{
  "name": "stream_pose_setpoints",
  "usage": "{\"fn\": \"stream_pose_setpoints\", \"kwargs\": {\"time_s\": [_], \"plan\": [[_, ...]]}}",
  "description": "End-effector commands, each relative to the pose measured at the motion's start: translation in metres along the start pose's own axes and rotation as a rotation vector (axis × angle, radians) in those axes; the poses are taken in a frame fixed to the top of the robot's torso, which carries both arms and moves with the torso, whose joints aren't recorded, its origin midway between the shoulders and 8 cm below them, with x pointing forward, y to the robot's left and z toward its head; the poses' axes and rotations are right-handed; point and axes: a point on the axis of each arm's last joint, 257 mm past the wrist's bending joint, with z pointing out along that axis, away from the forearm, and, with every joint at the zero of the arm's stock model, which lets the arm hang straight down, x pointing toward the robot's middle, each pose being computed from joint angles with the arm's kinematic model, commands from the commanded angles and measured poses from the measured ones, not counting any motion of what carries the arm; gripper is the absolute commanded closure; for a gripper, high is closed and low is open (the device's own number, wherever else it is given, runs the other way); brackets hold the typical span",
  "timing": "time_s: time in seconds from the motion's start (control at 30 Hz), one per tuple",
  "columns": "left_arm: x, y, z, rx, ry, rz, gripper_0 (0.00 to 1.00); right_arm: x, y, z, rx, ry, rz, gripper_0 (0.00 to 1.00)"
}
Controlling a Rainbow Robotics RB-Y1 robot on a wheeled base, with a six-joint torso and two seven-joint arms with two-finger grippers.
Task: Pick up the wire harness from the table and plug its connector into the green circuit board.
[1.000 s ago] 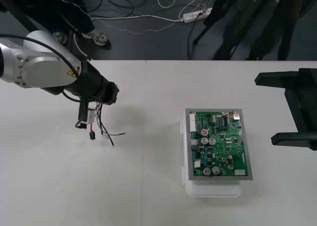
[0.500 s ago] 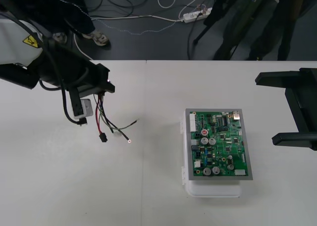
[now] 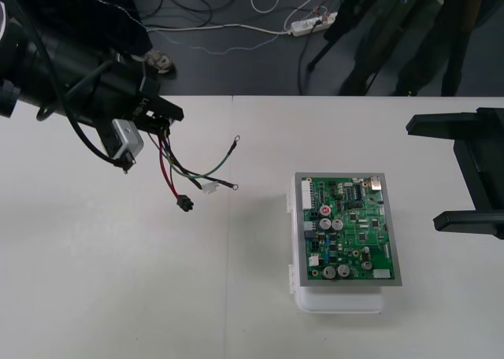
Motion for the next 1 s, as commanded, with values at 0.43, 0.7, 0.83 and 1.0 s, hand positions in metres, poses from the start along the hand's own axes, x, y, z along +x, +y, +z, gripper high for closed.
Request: {"fn": "stream_pose_setpoints", "kwargs": {"time_s": [0.43, 0.7, 0.83, 1.0], "plan": [[-0.077, 0.048, -0.1, 0.1, -0.324, -0.577, 1.0, -0.011, 0.015, 0.002, -0.052, 0.001, 0.002, 0.0], [-0.103, 0.059, -0.132, 0.201, -0.383, -0.756, 1.0, -0.02, 0.021, 0.009, -0.084, 0.01, -0.016, 0.0], [-0.112, 0.057, -0.143, 0.26, -0.396, -0.841, 1.0, -0.025, 0.022, 0.012, -0.098, 0.017, -0.026, 0.0], [-0.12, 0.059, -0.148, 0.324, -0.405, -0.941, 1.0, -0.034, 0.02, 0.016, -0.124, 0.044, -0.032, 0.0]]}}
